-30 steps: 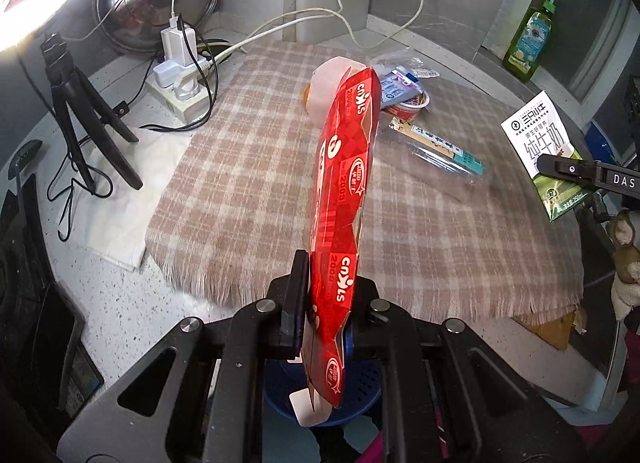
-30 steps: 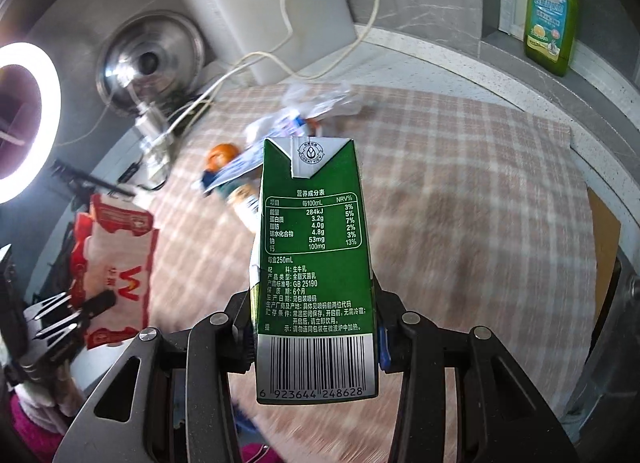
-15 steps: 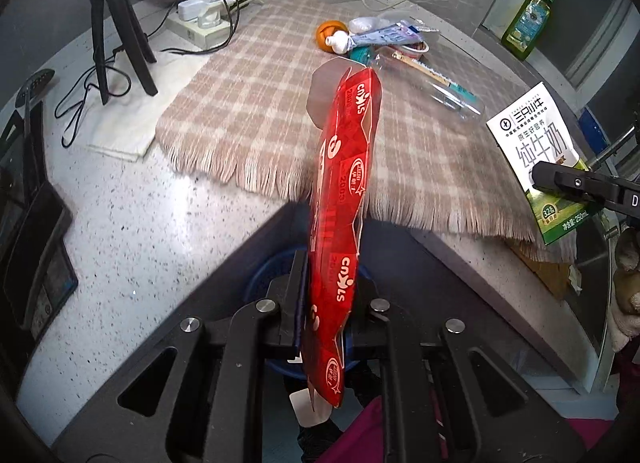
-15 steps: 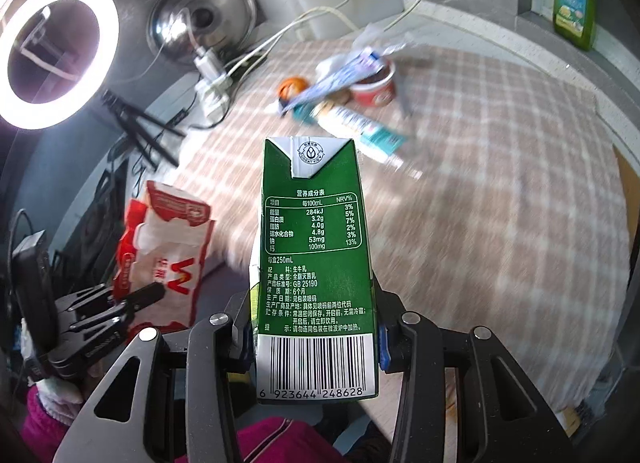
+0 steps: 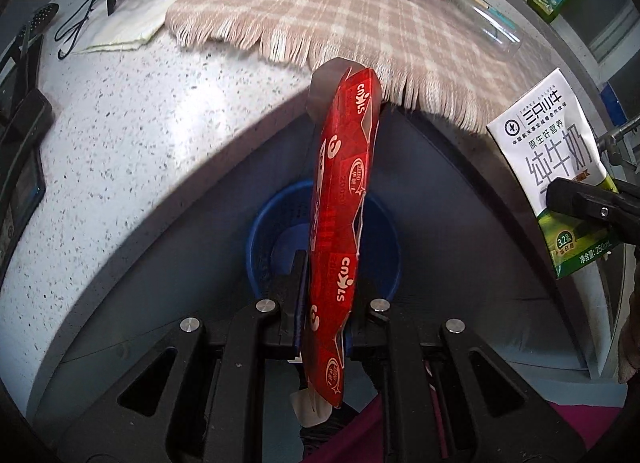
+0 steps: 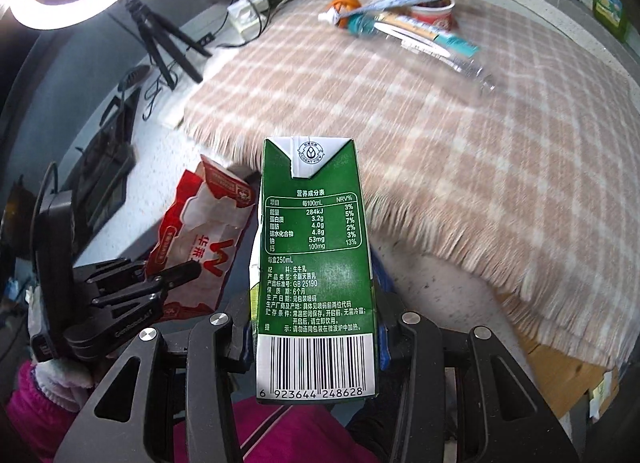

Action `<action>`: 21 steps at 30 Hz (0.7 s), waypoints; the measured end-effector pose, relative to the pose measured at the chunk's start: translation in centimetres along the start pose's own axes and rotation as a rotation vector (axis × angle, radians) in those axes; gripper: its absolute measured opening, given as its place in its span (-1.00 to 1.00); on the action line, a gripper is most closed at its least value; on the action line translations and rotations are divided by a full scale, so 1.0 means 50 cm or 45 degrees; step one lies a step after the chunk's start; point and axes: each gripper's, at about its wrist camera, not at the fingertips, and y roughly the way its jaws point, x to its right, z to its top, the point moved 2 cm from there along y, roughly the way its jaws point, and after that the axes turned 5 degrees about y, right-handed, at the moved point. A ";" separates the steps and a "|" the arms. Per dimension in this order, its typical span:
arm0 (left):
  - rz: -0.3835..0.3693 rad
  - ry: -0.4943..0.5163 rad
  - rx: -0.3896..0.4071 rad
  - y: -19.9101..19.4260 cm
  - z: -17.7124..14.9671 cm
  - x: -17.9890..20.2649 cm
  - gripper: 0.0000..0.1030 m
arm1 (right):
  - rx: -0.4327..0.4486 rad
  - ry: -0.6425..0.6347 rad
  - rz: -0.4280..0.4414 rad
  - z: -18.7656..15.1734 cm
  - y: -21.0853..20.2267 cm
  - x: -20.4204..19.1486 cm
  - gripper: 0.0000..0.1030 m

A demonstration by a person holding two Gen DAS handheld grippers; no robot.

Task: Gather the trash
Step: 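Lift the red pack with the left tool while the right tool carries the carton toward the basket, then open the left tool over the blue basket while the right tool drops the carton in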

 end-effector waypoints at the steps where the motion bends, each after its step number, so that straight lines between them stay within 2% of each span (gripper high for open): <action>1: 0.006 0.002 -0.009 0.007 -0.005 -0.001 -0.76 | -0.014 -0.007 -0.003 -0.005 0.009 -0.004 -0.20; 14: 0.037 0.013 -0.112 0.096 -0.060 -0.022 -0.76 | -0.128 -0.091 -0.060 -0.057 0.109 -0.036 -0.20; 21: 0.051 0.011 -0.168 0.157 -0.051 0.001 -0.74 | -0.193 -0.108 -0.094 -0.058 0.173 -0.034 -0.20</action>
